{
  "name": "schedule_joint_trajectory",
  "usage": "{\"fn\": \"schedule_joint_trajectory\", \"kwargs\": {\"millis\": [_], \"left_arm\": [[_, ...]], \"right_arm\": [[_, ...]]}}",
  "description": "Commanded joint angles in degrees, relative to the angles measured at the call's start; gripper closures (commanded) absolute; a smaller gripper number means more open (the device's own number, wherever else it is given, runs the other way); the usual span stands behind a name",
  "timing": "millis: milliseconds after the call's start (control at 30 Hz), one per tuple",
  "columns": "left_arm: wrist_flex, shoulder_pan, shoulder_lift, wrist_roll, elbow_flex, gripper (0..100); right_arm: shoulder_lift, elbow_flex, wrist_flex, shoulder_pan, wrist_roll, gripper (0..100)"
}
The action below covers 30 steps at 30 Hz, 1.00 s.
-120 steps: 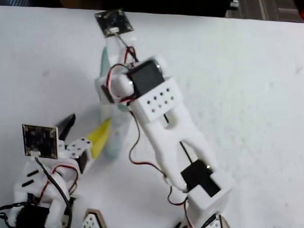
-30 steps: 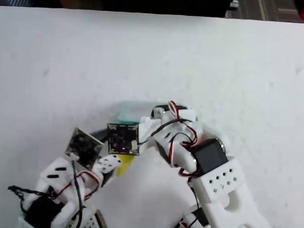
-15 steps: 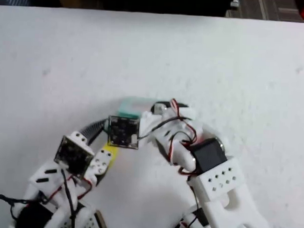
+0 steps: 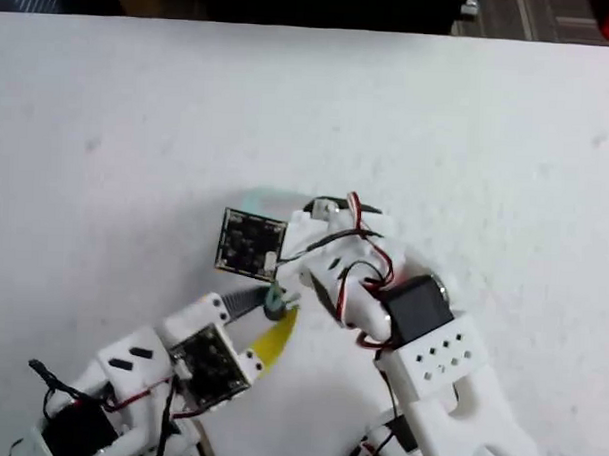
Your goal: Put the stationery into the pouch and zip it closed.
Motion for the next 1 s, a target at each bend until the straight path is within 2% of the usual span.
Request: {"fn": "schedule_joint_trajectory", "kwargs": {"millis": [0,67,367,467,700,800,967], "left_arm": [[3.69,1.45,0.13,5.36,-1.76,74],[5.19,-1.27,0.22,7.82,-3.08,73],[5.63,-9.71,0.04,2.46,-3.96,73],[6.15,-13.41,0.04,0.0,-6.42,77],[10.02,-29.58,0.04,-0.35,-19.6,80],[9.58,-35.3,0.04,-0.44,-21.27,80],[10.55,-36.88,0.04,-0.44,-20.66,78]], "right_arm": [[-0.66,-0.53,-1.71,1.45,-0.88,98.1],[-0.66,-0.53,-1.71,1.45,-0.88,98.1],[-0.75,-0.88,-1.8,1.01,-1.93,98.1],[-0.75,-1.05,-1.89,1.01,-2.46,98.1],[-0.84,-3.34,-1.45,1.01,-2.37,98.1],[-1.36,-6.95,1.1,0.04,-2.37,98.1],[-5.58,-13.19,8.22,-4.0,-2.29,98.1]]}}
